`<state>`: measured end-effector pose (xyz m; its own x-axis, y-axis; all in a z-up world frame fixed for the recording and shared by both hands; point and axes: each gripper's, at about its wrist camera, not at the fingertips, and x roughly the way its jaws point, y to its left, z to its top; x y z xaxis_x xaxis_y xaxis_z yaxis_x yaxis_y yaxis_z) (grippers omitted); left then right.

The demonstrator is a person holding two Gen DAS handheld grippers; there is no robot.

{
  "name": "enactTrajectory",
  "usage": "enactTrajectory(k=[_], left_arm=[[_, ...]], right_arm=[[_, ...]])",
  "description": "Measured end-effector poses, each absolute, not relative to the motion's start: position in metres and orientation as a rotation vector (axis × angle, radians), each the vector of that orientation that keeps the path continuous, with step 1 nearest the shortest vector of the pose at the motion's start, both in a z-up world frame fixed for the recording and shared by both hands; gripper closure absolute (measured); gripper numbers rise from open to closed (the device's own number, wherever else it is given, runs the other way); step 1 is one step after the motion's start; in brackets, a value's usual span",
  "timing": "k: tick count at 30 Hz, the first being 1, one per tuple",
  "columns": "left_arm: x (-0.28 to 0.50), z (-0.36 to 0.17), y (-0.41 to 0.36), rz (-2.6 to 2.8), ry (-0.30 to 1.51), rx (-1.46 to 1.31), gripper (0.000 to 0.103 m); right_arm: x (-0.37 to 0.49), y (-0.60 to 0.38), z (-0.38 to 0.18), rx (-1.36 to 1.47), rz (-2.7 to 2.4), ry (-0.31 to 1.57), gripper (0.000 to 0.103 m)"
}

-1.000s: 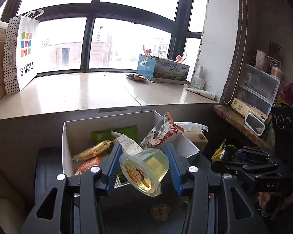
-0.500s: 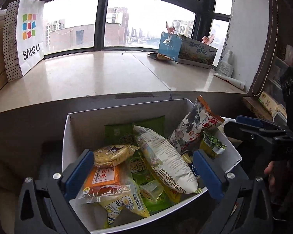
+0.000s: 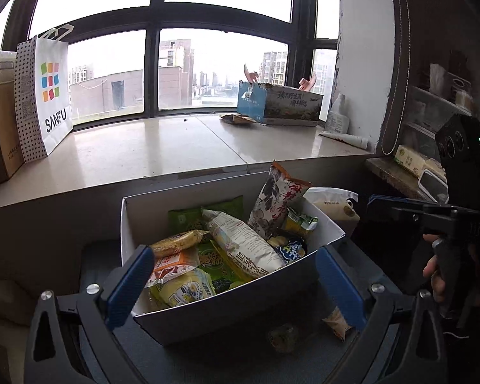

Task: Organize snacks
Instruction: 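Drop the jelly cup into the box with the left gripper while the right drops the green bag, then grasp the brown wrapped pastry with the right gripper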

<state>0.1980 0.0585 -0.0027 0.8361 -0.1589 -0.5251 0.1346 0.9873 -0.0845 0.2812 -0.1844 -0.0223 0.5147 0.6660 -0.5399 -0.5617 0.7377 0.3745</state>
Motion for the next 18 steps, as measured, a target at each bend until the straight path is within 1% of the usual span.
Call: enactTrajectory(k=[4, 8, 10, 12, 18], left_arm=[[0.143, 0.003, 0.049, -0.162, 0.491, -0.061, 0.0], [0.098, -0.002, 0.041, -0.208, 0.463, -0.106, 0.0], [0.073, -0.007, 0.034, -0.178, 0.42, -0.064, 0.0], [0.055, -0.012, 0.028, -0.141, 0.401, -0.03, 0.0], [0.031, -0.029, 0.026, -0.182, 0.441, -0.119, 0.0]], right_arm=[[0.236, -0.213, -0.028, 0.233, 0.776, 0.688, 0.0], [0.19, -0.239, -0.044, 0.312, 0.862, 0.723, 0.0], [0.169, -0.249, -0.054, 0.327, 0.867, 0.732, 0.0], [0.149, -0.259, -0.066, 0.319, 0.839, 0.729, 0.0], [0.123, -0.26, -0.101, 0.216, 0.754, 0.775, 0.0]])
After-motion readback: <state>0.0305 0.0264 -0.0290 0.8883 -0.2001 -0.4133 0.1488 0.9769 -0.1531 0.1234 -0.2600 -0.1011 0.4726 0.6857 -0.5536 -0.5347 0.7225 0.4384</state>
